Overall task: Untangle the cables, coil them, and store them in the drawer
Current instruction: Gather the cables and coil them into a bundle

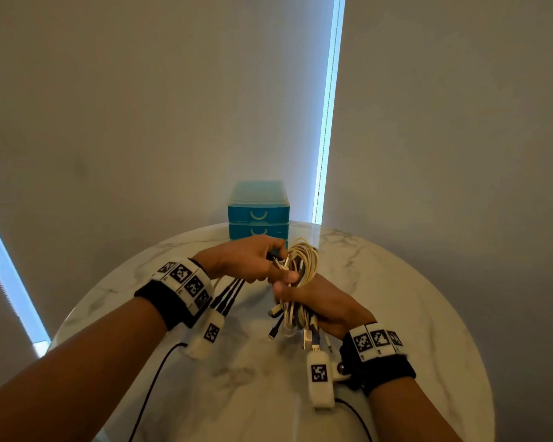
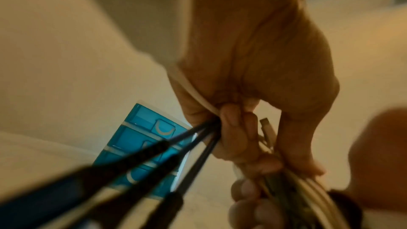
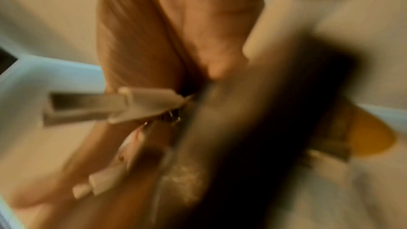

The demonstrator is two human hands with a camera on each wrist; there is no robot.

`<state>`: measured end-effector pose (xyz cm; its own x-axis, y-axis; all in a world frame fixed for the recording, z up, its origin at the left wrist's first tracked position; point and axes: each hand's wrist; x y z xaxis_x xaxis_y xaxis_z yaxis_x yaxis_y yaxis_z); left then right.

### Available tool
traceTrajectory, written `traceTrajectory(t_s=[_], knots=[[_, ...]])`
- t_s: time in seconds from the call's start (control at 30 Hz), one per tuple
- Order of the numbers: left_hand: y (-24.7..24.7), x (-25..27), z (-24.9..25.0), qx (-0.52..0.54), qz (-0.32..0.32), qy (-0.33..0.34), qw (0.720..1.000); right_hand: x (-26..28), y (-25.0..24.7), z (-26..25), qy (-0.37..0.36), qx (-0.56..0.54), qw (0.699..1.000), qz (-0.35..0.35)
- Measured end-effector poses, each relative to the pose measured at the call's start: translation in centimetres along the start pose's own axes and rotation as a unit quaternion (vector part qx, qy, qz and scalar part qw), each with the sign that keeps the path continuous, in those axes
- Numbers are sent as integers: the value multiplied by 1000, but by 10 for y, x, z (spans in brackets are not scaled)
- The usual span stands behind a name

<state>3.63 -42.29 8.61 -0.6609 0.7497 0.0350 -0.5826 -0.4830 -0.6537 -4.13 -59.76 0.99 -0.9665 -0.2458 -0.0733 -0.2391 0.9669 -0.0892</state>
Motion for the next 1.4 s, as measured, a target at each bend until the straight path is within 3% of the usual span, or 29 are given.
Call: traceTrajectory(t_s=[0.1,0.27,0.37,0.47,0.67,0.77,0.87,1.0,1.1,1.2,1.27,1.4], knots=[[-4,-6,6,-24,4,-50,998,-6,7,2,48,35,997,50],[-4,-6,14,-67,-6,-6,998,-5,1,5,84,-49,990,103],[4,-3,8,5,62,15,998,-4,-9,4,108,-110,981,120],[18,-10,0,-26,138,72,987,-6,-10,4,98,-140,979,113],[48,-23,-4,139,163,89,973,-7,-12,3,74,-151,973,157],[51,-25,-4,122,192,109,968,-8,-18,5,91,-190,966,152],[51,-31,-1,142,262,119,947,-10,-21,8,90,-190,969,126],[47,-40,-8,143,344,90,924,-8,-23,3,76,-210,971,91],[54,-36,-10,149,357,90,918,-7,-31,2,46,-267,956,113],[69,-33,-6,110,347,120,924,-6,-32,5,42,-304,939,154],[75,-34,-4,28,338,122,933,-5,-31,6,45,-315,933,171],[73,-34,-4,-83,334,130,930,-2,-33,5,44,-294,942,157]])
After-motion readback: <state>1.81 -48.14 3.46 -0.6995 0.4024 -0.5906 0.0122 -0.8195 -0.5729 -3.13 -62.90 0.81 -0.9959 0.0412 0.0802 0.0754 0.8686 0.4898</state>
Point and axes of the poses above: each hand's wrist, its own x-axis away from the middle knuckle, its own y-axis out of the palm, z = x × y, and after that the axes turned 10 degrees about x, right-handed
